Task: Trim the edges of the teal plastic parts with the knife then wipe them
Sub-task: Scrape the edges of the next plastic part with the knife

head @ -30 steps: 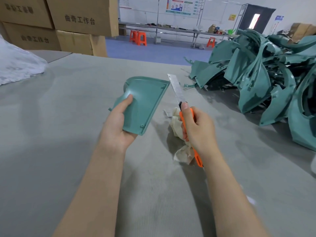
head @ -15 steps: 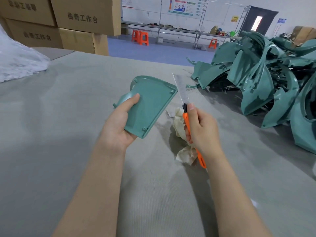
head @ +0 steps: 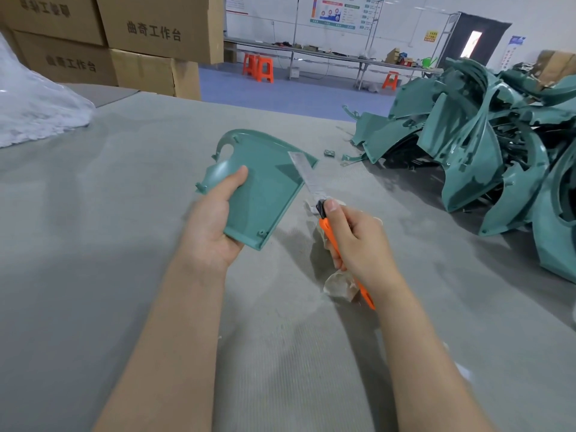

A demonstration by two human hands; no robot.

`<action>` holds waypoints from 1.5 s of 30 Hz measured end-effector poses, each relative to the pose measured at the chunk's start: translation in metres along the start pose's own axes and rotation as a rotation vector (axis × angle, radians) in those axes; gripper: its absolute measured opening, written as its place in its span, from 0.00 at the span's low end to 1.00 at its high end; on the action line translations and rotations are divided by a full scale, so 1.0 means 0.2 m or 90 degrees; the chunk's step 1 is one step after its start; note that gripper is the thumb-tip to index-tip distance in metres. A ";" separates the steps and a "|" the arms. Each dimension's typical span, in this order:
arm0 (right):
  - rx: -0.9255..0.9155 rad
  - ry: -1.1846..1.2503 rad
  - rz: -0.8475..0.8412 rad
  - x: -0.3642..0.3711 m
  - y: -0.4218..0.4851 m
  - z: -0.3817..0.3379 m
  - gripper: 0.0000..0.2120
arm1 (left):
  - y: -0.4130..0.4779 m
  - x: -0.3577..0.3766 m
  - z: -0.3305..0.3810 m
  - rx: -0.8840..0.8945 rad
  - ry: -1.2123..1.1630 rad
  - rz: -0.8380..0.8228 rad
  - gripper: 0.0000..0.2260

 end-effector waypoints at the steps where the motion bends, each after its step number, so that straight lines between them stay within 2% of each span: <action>1: -0.002 -0.007 -0.007 0.00 0.00 0.00 0.24 | 0.00 0.00 0.00 0.004 0.000 0.004 0.05; 9: -0.049 -0.034 -0.065 0.07 -0.01 -0.06 0.25 | 0.02 -0.04 0.02 0.029 -0.038 0.058 0.04; 15: -0.077 -0.009 -0.179 0.14 -0.03 -0.08 0.22 | 0.03 -0.09 0.02 0.066 -0.077 0.119 0.04; 17: -0.082 0.040 -0.144 0.10 -0.02 -0.09 0.19 | 0.02 -0.10 0.03 0.087 -0.070 0.128 0.05; 21: -0.069 0.123 0.016 -0.05 0.01 -0.07 0.11 | 0.02 -0.07 0.04 0.104 -0.023 0.101 0.07; 24: -0.022 0.078 0.114 -0.11 0.01 -0.01 0.14 | 0.02 -0.01 0.04 0.116 0.014 0.051 0.05; 29: 0.024 -0.049 0.167 -0.15 -0.01 0.00 0.25 | 0.00 0.05 0.05 0.133 0.079 -0.008 0.04; 32: 0.041 -0.112 0.213 -0.19 -0.03 0.00 0.26 | 0.00 0.08 0.04 0.138 0.109 -0.038 0.05; 39: 0.055 -0.137 0.230 -0.18 -0.03 0.01 0.28 | 0.00 0.09 0.04 0.140 0.105 -0.066 0.06; 45: 0.029 -0.143 0.168 -0.09 -0.02 0.00 0.27 | 0.01 0.05 0.04 0.146 0.096 -0.019 0.04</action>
Point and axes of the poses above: each hand's wrist, its own y-axis towards the middle knuckle, its own x-axis out of the palm, z = x × y, the point moved 7 cm from there along y, towards the middle knuckle, and after that the axes turned 9 degrees about -z, right-handed, at the moved point
